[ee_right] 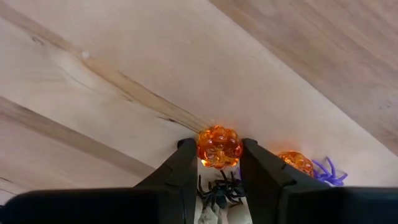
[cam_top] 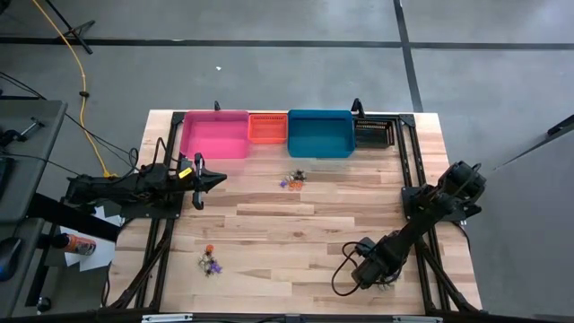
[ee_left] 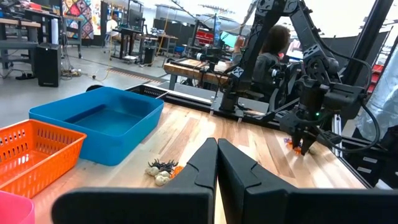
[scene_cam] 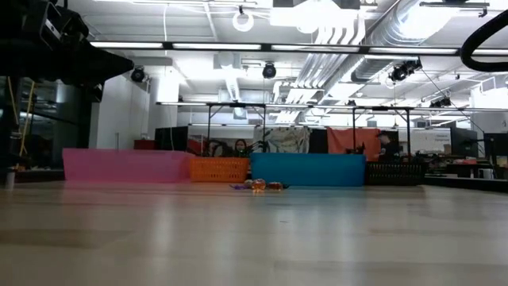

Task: Sort Halloween decoration
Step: Put the orange pumpkin toy into the black bin

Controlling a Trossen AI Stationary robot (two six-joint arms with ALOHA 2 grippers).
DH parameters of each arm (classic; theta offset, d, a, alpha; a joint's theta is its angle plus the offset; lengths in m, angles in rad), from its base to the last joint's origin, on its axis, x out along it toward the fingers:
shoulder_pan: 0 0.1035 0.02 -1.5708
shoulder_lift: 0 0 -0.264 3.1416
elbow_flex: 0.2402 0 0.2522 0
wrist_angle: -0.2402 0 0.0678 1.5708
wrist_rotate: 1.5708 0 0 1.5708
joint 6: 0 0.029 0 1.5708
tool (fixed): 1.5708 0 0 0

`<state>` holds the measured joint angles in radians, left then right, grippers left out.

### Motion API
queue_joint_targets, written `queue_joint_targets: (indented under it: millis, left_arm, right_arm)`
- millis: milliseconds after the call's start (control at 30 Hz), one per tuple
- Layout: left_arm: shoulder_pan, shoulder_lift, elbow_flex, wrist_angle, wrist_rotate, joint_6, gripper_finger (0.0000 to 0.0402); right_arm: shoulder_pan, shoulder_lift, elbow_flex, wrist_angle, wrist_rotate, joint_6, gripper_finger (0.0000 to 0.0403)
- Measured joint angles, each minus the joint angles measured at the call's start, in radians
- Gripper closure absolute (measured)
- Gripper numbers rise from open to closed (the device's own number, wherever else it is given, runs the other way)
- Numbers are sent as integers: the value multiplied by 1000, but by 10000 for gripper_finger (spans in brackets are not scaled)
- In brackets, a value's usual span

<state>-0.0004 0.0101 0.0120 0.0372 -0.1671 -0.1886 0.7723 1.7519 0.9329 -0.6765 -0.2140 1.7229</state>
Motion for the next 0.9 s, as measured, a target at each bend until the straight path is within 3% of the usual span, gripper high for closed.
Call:
queue_joint_targets:
  millis: [333,467,600,900]
  left_arm:
    - [0,0,0,0,0,0,402]
    - [0,0,0,0,0,0,402]
    - [0,0,0,0,0,0,401]
    - [0,0,0,0,0,0,401]
  right_arm:
    - [0,-34,0,-16,12,-3,313]
    - [0,-112,-1,-30,105,5,313]
    - [0,-232,-1,-37,290,-4,313]
    - [-66,-491,1,29,980,-181,313]
